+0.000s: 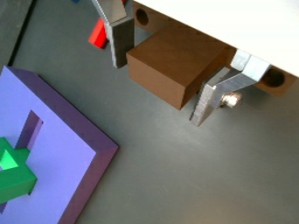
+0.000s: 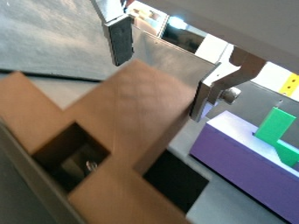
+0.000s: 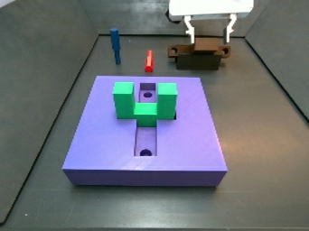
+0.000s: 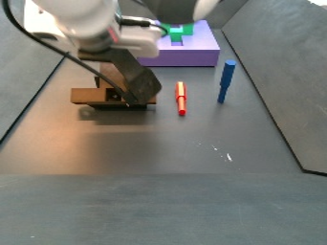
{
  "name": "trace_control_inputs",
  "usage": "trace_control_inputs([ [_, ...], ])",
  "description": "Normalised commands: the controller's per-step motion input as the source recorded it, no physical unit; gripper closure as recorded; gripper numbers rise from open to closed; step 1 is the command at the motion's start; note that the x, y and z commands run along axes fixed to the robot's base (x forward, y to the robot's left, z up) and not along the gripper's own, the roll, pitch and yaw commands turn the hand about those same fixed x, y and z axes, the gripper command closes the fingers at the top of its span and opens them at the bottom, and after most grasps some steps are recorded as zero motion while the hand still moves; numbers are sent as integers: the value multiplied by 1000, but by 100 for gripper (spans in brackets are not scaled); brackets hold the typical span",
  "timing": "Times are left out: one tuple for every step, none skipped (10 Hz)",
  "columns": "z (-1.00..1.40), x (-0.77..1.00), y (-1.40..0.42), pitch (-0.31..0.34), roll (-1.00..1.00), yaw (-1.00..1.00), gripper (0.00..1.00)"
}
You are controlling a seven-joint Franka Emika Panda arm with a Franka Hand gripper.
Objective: Pick up the brown object. Move up. Place the brown object on the fixture. Regrasp the brown object. Move to above the board. Insert the brown object.
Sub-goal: Regrasp the brown object.
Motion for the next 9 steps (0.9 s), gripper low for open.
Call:
trace_control_inputs([
  [251, 0, 0, 0, 474, 83, 0],
  [289, -3, 51, 0, 714, 89, 0],
  [286, -29, 57, 74, 891, 109, 0],
  [283, -80, 94, 100, 937, 109, 0],
  [289, -120, 129, 149, 986, 114, 0],
  [317, -83, 103, 209, 1000, 117, 0],
  [229, -49, 51, 177, 1000, 114, 0],
  [134, -51, 20, 169, 1000, 114, 0],
  [0, -31, 0, 91, 1000, 109, 0],
])
